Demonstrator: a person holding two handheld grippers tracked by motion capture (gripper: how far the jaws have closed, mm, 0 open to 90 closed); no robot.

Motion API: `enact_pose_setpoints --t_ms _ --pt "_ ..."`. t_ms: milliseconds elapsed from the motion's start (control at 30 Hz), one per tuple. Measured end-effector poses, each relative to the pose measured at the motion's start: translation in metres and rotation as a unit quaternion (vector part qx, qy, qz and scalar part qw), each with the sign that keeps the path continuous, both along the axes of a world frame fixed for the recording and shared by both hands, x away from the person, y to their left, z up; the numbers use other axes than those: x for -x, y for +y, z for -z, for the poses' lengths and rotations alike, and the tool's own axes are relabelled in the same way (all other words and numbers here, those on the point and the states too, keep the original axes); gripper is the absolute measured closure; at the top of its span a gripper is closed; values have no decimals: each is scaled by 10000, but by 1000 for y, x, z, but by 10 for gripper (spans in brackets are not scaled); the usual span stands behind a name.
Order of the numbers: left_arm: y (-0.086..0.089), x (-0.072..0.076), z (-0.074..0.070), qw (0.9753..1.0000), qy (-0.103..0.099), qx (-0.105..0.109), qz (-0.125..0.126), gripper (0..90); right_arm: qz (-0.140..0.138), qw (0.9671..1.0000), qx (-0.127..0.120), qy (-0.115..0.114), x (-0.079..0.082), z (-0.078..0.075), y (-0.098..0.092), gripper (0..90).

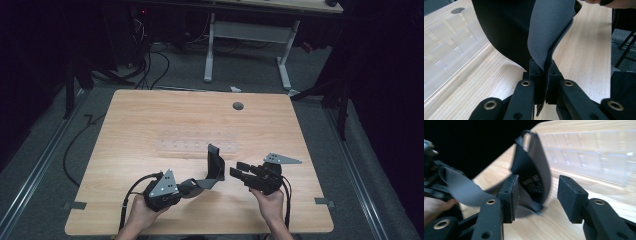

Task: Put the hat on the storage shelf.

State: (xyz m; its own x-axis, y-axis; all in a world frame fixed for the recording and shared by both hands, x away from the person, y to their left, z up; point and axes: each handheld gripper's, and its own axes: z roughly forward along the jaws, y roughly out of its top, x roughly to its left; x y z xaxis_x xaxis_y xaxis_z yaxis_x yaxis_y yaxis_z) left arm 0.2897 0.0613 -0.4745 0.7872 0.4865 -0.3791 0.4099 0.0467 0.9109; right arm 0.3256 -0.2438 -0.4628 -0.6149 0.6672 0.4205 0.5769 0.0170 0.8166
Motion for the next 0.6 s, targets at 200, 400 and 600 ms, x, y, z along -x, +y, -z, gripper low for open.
enact_pose_setpoints --t_ms 200,400,600 --pt "5 -4 -5 9997 83 218 -86 868 372 9965 750 -38 1 15 -6 479" --pt "8 -8 -7 9991 134 356 -194 868 942 9866 1329 94 -5 36 -19 465" --pt "10 -11 -9 9988 191 406 -210 868 1306 9770 1678 181 -8 45 -30 441"
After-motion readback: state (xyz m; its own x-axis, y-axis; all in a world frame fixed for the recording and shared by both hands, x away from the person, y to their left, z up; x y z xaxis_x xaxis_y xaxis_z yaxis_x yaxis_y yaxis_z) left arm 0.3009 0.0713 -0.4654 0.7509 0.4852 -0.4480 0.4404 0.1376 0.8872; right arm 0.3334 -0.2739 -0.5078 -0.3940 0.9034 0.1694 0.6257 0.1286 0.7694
